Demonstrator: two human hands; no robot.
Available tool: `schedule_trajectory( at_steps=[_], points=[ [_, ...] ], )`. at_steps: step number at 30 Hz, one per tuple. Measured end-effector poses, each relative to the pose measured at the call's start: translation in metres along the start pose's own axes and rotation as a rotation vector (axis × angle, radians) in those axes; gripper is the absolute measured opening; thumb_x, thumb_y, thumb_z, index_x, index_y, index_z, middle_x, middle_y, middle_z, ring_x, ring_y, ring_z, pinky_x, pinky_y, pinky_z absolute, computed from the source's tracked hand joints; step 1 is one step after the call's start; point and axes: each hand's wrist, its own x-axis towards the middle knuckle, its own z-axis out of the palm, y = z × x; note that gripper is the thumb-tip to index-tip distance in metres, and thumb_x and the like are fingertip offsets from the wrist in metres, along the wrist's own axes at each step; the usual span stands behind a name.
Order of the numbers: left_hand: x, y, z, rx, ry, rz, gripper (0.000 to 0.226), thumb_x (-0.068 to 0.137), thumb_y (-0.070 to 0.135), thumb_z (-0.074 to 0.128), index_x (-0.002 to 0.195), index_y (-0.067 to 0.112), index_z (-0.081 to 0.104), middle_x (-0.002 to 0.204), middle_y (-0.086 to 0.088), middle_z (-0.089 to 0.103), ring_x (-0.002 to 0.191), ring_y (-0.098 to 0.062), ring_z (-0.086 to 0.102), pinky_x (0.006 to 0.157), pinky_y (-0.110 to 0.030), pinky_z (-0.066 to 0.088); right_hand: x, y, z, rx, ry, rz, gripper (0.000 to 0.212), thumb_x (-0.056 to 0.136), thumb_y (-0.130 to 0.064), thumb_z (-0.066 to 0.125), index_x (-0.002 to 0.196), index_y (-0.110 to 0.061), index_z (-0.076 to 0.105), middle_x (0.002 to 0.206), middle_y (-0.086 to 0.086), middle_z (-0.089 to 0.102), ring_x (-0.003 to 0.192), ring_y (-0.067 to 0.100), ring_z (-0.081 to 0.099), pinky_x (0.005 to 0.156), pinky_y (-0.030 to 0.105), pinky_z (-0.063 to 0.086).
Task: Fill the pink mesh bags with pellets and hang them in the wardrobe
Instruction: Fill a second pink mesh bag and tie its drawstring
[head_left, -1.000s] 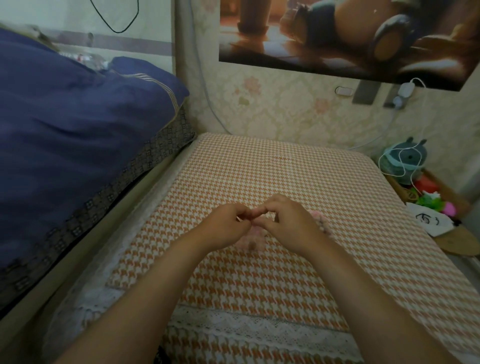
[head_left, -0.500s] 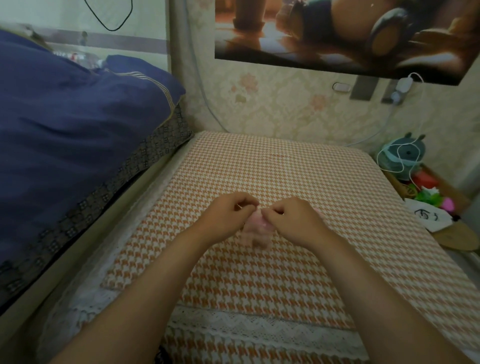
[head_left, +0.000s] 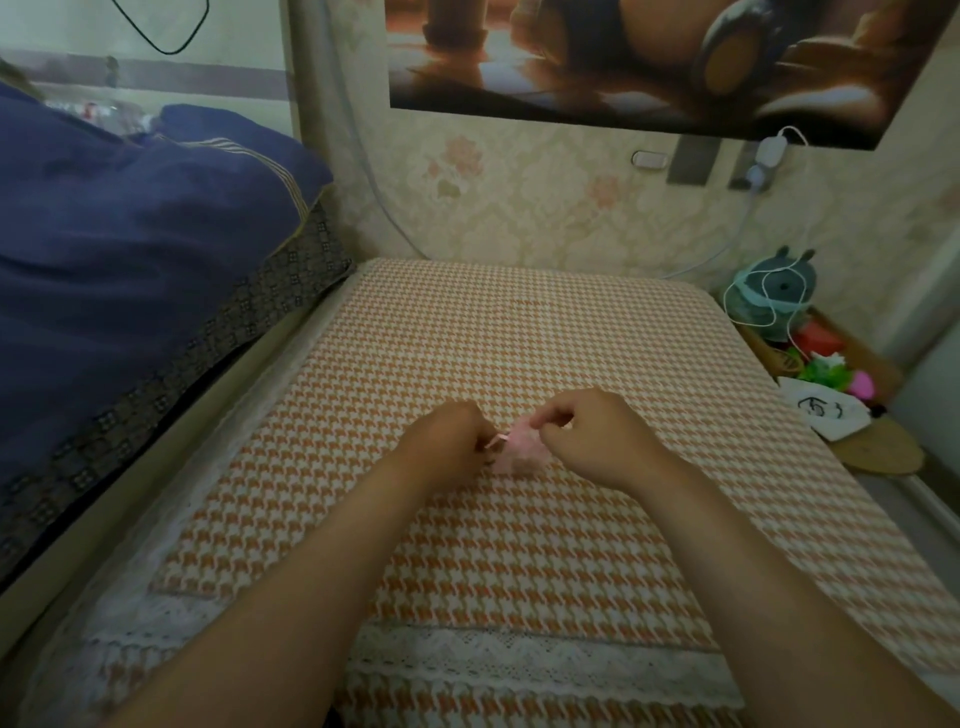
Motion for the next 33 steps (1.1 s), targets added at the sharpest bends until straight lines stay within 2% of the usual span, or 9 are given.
schedule_trajectory(
  at_steps=[6,9,11,16,19,21,26,30,33],
  points=[
    [0.008,-0.005,0.008,0.12,0.06,0.025,0.016,0.083,0.034,0.064,0.091,0.024,0.073,0.095,-0.001,0.065,0.095,-0.023,0.058,0.076,-0.037,0.05,0.0,0.003,-0.002,0.005,-0.012,-0.02,0.025,0.088,-0.033,0.06,0.108,-0.033,0.074,0.105,-0.016,0.068,0.099,0.007,0.063,0.09,0.036,0.054],
    [0.008,-0.005,0.005,-0.076,0.118,-0.071,0.015,0.085,0.029,0.067,0.099,0.028,0.074,0.095,0.008,0.069,0.086,-0.013,0.062,0.075,-0.029,0.051,0.001,0.004,-0.001,-0.004,-0.016,-0.022,0.025,0.089,-0.035,0.06,0.112,-0.034,0.072,0.107,-0.016,0.066,0.099,0.007,0.062,0.089,0.036,0.054],
    [0.008,-0.003,-0.001,-0.233,0.215,-0.116,0.016,0.086,0.025,0.069,0.101,0.028,0.072,0.095,0.013,0.07,0.077,-0.005,0.061,0.073,-0.025,0.051,0.001,0.004,-0.001,-0.005,-0.019,-0.024,0.025,0.089,-0.037,0.061,0.112,-0.033,0.072,0.108,-0.015,0.067,0.1,0.008,0.062,0.09,0.035,0.054],
    [-0.001,0.02,-0.021,-0.472,0.4,-0.011,0.015,0.085,0.029,0.074,0.098,0.028,0.067,0.088,0.019,0.066,0.08,0.0,0.063,0.071,-0.014,0.051,0.004,0.0,0.0,-0.038,-0.037,-0.031,0.026,0.088,-0.035,0.06,0.112,-0.032,0.072,0.104,-0.014,0.067,0.096,0.009,0.062,0.087,0.034,0.054],
    [-0.005,0.029,-0.024,-0.478,0.381,0.067,0.011,0.083,0.031,0.076,0.092,0.031,0.068,0.085,0.021,0.067,0.081,0.002,0.063,0.073,-0.015,0.051,0.005,-0.001,0.002,-0.052,-0.035,-0.035,0.02,0.088,-0.032,0.057,0.103,-0.031,0.07,0.099,-0.012,0.069,0.085,0.009,0.063,0.074,0.031,0.053],
    [-0.004,0.03,-0.022,-0.405,0.327,0.105,0.008,0.084,0.035,0.074,0.091,0.034,0.07,0.084,0.023,0.066,0.082,0.002,0.06,0.074,-0.02,0.05,0.006,0.0,0.003,-0.061,-0.038,-0.025,0.017,0.088,-0.034,0.055,0.097,-0.029,0.069,0.093,-0.008,0.071,0.078,0.011,0.064,0.069,0.034,0.054],
    [0.001,0.026,-0.013,-0.283,0.311,0.093,0.013,0.084,0.038,0.073,0.096,0.032,0.073,0.093,0.015,0.061,0.081,0.0,0.052,0.073,-0.021,0.044,0.006,0.0,0.005,-0.064,-0.034,-0.017,0.023,0.085,-0.037,0.054,0.096,-0.028,0.072,0.088,-0.009,0.071,0.082,0.011,0.065,0.078,0.041,0.057],
    [0.002,0.023,-0.015,-0.319,0.313,0.042,0.016,0.085,0.032,0.071,0.101,0.031,0.071,0.099,0.015,0.058,0.084,-0.002,0.056,0.073,-0.016,0.043,0.006,0.002,0.002,-0.036,-0.038,-0.014,0.033,0.088,-0.034,0.056,0.116,-0.03,0.072,0.109,-0.01,0.072,0.098,0.01,0.065,0.09,0.035,0.054],
    [0.0,0.015,-0.021,-0.358,0.32,-0.042,0.014,0.088,0.029,0.068,0.101,0.03,0.069,0.102,0.015,0.061,0.086,-0.004,0.06,0.076,-0.023,0.05,0.005,0.001,0.0,-0.035,-0.043,-0.019,0.036,0.087,-0.03,0.057,0.121,-0.029,0.07,0.116,-0.009,0.071,0.103,0.01,0.064,0.091,0.032,0.054]
  ],
)
